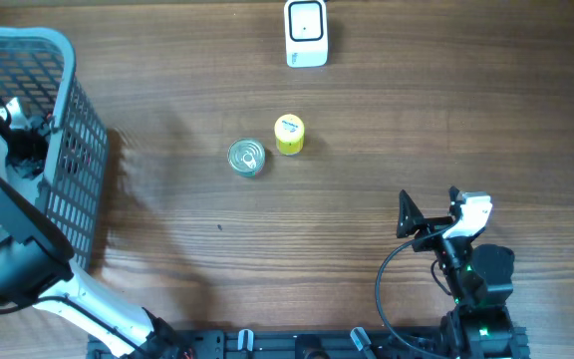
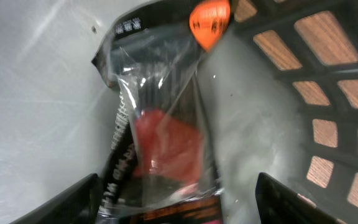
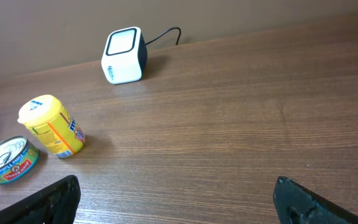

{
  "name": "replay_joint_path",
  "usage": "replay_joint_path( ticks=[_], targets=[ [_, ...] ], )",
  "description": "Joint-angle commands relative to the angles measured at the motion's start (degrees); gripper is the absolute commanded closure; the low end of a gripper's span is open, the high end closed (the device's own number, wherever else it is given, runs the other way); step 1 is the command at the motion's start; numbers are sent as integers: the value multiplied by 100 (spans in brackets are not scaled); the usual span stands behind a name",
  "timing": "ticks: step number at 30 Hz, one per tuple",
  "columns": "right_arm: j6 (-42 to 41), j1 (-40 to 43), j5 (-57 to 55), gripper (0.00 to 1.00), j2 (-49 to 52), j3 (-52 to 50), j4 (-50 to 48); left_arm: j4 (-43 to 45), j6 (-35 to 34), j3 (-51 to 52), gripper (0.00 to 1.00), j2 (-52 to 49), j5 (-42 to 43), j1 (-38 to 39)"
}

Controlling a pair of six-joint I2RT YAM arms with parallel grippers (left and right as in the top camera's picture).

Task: Scan the item barcode
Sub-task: 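Grasp the black-orange snack packet with the left gripper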

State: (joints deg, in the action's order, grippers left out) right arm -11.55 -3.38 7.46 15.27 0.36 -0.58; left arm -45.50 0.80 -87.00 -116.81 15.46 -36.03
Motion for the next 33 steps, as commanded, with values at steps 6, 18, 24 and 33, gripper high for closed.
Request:
replay_joint_path(
  ticks=[6,18,24,33],
  targets=[
    [-44,24,-11,0,-11,-4,-4,96,-131,92,67,-118,9,31],
    [-44,24,-13,0,-11,-4,2,323,-249,90,20,-118,2,31],
    [-46,24,-17,0,-9,-4,2,686,-581,92,6,-118,-11,31],
    [-44,24,-122,0,-11,-4,17,1075,-866,92,12,-308,-13,330]
  ],
)
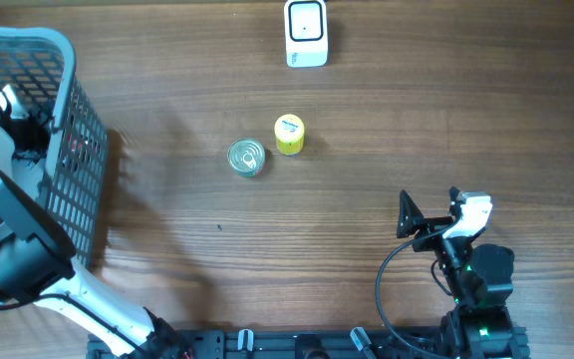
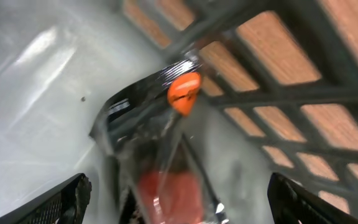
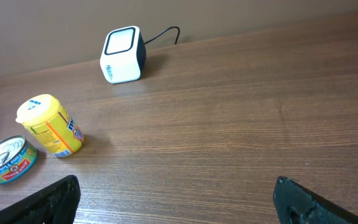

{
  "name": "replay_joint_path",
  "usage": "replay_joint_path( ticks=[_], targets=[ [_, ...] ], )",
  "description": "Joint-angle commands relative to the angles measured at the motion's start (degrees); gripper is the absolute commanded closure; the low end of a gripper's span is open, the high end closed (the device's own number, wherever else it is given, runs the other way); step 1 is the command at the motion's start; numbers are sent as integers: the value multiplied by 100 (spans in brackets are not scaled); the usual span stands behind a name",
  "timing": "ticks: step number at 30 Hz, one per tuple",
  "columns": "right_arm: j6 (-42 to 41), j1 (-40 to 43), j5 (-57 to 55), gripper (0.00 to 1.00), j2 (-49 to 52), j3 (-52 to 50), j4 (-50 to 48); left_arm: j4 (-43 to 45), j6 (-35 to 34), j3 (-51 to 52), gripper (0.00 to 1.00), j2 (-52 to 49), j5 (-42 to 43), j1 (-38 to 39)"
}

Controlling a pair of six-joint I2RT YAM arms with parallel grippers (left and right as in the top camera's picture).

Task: Scan the item barcode
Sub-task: 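Grasp the black-orange snack packet with the left gripper, then lift the packet out and set it down right of the tin can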

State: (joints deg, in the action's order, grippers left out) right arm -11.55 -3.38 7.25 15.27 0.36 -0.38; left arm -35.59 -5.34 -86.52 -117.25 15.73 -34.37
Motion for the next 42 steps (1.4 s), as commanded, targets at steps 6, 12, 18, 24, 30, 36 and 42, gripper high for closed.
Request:
replay_joint_path(
  ticks=[6,12,18,24,30,36,42],
  targets=[
    [-44,22,-101,0,-11,-4,0,127,-481,44,23,-560,-455,341],
    [-44,22,-101,0,-9,-4,2,160,-800,44,42,-555,-516,308],
    [-44,22,-103,0,-9,-7,4,162,-962,37,71,-461,-516,308],
    [-44,24,-105,0,-9,-4,4,199,-1060,-22,87,2,-514,308],
    [-42,24,-120,0,-9,-4,4,149,-1060,-22,96,544,-514,308],
    [-44,22,-118,0,-9,-4,4,26,-1064,-22,96,944,-511,308],
    [-46,22,-118,0,-9,-4,4,2,-1187,-22,96,1626,-511,308]
  ],
)
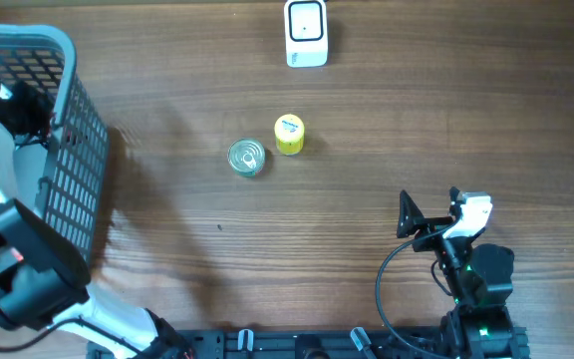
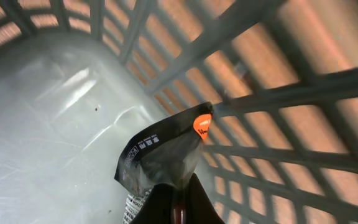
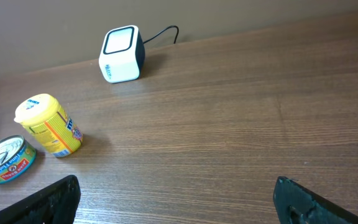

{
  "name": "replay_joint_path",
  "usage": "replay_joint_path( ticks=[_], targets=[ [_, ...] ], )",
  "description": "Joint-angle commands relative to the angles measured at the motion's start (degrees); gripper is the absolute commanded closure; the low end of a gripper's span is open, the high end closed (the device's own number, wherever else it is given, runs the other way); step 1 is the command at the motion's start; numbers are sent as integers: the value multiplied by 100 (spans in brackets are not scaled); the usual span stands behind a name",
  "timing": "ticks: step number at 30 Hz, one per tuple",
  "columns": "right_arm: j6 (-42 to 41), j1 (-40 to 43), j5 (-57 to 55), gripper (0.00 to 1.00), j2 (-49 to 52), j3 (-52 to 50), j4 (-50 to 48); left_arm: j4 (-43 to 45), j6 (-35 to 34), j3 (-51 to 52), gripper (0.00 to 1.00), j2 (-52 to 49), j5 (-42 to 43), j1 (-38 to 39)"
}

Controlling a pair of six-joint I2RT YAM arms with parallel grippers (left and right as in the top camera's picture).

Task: Scan the item barcode
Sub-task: 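Lift the packet out and set it down right of the tin can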

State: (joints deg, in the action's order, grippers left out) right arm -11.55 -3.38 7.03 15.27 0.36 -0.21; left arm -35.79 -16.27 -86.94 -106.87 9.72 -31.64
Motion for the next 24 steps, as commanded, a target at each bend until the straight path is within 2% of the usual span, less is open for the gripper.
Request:
replay_joint_path(
  ticks=[1,14,19,24],
  targets=[
    [-44,22,-96,0,-9,-4,-13,20,-96,20,96,745,92,35],
    [-48,22,-96,0,-9,-4,-15,157,-258,20,96,3320,201,35],
    [-46,24,-96,0,-9,-4,-15,396,-721,20,96,4148,1606,120],
    [-46,22,-96,0,-9,-4,-15,166,-800,20,96,4026,1816,1078]
  ],
)
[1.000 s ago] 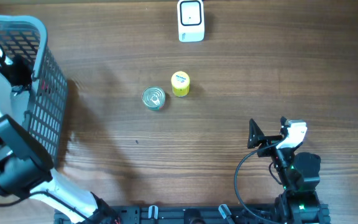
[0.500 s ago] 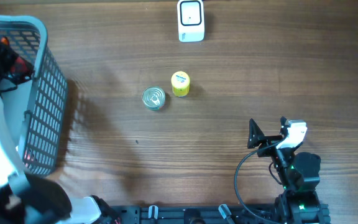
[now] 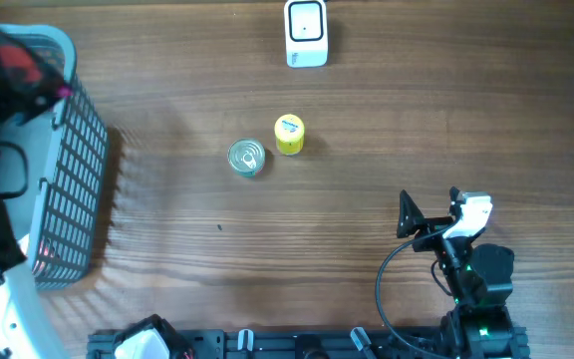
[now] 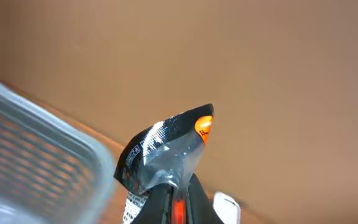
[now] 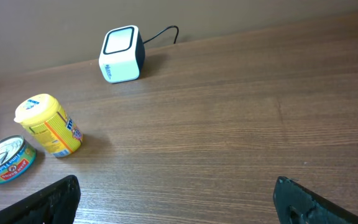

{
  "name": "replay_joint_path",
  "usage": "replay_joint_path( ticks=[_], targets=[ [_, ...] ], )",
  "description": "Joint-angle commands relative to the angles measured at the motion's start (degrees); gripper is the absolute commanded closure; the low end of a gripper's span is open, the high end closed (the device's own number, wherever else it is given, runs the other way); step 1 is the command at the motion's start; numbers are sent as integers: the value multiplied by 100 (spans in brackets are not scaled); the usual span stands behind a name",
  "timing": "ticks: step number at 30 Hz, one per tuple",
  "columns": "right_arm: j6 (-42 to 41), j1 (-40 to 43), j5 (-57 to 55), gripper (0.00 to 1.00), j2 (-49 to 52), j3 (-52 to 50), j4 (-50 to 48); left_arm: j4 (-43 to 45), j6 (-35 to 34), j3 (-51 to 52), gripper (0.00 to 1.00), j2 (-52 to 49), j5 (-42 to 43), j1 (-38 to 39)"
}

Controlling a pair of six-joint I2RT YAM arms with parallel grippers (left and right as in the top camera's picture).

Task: Scan the item barcode
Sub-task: 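Lift the packet out and set it down right of the tin can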

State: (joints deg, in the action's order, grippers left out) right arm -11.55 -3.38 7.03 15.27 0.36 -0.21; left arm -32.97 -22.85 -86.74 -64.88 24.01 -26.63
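Note:
My left gripper (image 4: 176,210) is shut on the lower edge of a clear plastic packet (image 4: 165,152) with black print, an orange spot at its top corner and red contents. In the overhead view the packet (image 3: 30,62) hangs above the far rim of the grey basket (image 3: 68,189). The white barcode scanner (image 3: 306,33) stands at the far middle of the table, and its edge shows as a white scanner corner (image 4: 227,204) just right of the packet. My right gripper (image 5: 178,205) stands open and low over bare wood at the near right, holding nothing.
A round tin can (image 3: 246,157) and a small yellow tub (image 3: 289,135) stand side by side mid-table, between basket and scanner. The scanner's cable (image 5: 163,32) runs off behind it. The basket rim (image 4: 48,140) is blurred at the left of the left wrist view.
My left gripper, still shut on the packet, was inside the basket against its mesh wall. Now it holds the packet up above the basket rim. The right arm has not moved.
The packet first lay on the basket floor between my open left fingers. A second later the fingers were still open around it. Then the gripper was shut on its lower edge inside the basket. Now the packet is held above the rim.

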Motion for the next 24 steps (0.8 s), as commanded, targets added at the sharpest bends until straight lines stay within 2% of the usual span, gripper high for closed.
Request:
replay_joint_path(
  ticks=[1,3,5,11,17,19,22,24],
  targets=[
    [-48,22,-96,0,-9,-4,-15,-199,-142,2,96,-258,387,833],
    [-48,22,-96,0,-9,-4,-15,-286,-138,17,96,-446,385,1329],
    [-46,22,-96,0,-9,-4,-17,-417,127,24,96,-916,341,2269],
    [-46,22,-96,0,-9,-4,-15,-769,361,28,96,-1827,339,3480],
    [-46,22,-96,0,-9,-4,-17,-1139,1545,42,96,-2638,310,4979],
    [-46,22,-96,0,-9,-4,-17,-1438,1845,57,96,-2938,31,5486],
    [-44,22,-96,0,-9,-4,-17,-1663,1860,90,96,-3362,-1099,5993],
    [-46,22,-96,0,-9,-4,-17,-1655,1862,175,96,-3624,-1390,6175]
  ],
)
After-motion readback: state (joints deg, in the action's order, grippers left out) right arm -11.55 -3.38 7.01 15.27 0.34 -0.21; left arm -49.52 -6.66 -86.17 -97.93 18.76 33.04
